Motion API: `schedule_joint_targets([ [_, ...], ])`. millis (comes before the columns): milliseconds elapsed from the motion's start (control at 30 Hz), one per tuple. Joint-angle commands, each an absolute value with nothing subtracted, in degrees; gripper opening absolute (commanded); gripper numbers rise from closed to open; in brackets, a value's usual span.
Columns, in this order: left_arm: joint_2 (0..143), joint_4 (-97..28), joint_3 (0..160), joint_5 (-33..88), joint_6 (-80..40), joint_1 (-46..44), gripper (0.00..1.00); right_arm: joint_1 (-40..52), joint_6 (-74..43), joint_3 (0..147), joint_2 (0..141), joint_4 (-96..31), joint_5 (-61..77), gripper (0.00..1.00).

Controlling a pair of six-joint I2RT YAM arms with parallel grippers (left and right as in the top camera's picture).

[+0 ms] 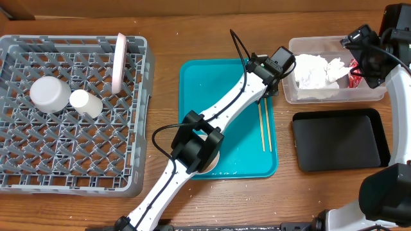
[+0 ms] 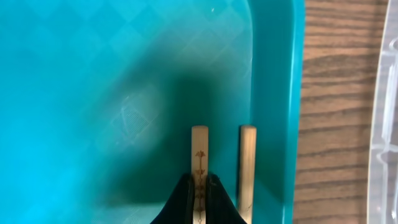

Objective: Sort waste into correct bins and load items into the dishwasher
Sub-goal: 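Reach the left gripper to the chopsticks and grasp one, then carry the chopstick to the rack and drop it in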

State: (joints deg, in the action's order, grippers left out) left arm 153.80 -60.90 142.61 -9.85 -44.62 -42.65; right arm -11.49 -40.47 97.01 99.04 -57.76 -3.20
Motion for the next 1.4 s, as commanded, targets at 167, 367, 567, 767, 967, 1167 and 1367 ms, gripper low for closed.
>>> schedule_joint_targets([
  [167, 154.4, -71.6, 152.7, -7.4, -36.6, -40.5, 0.04, -11.6, -40.8, 97.0, 98.3, -57.1, -3.8, 1.00],
  [367, 153.6, -80.1, 168.2, -1.0, -30.2, -38.3, 0.04, -11.6, -40.7, 97.0, 98.3, -57.1, -3.8, 1.00],
  [567, 151.4, -89.4, 180.0, -3.0, -19.3, -34.3, 0.04, -11.6, -40.7, 97.0, 98.3, -57.1, -3.8, 1.00],
  [767, 147.6, -96.8, 180.0, -15.4, -8.3, -27.4, 0.04, -11.6, -40.8, 97.0, 98.3, -57.2, -3.8, 1.00],
  [967, 147.5, -96.8, 179.5, -15.6, -0.2, -19.9, 0.04, -11.6, -40.7, 97.0, 98.3, -57.1, -3.8, 1.00],
  [1167, 147.5, -96.8, 176.5, -12.0, 2.8, -12.4, 0.04, -11.6, -40.7, 97.0, 98.3, -57.1, -3.8, 1.00],
  [1367, 147.5, -96.4, 170.9, -7.0, 6.0, -7.0, 0.04, -11.6, -40.7, 97.0, 98.3, -57.1, -3.8, 1.00],
])
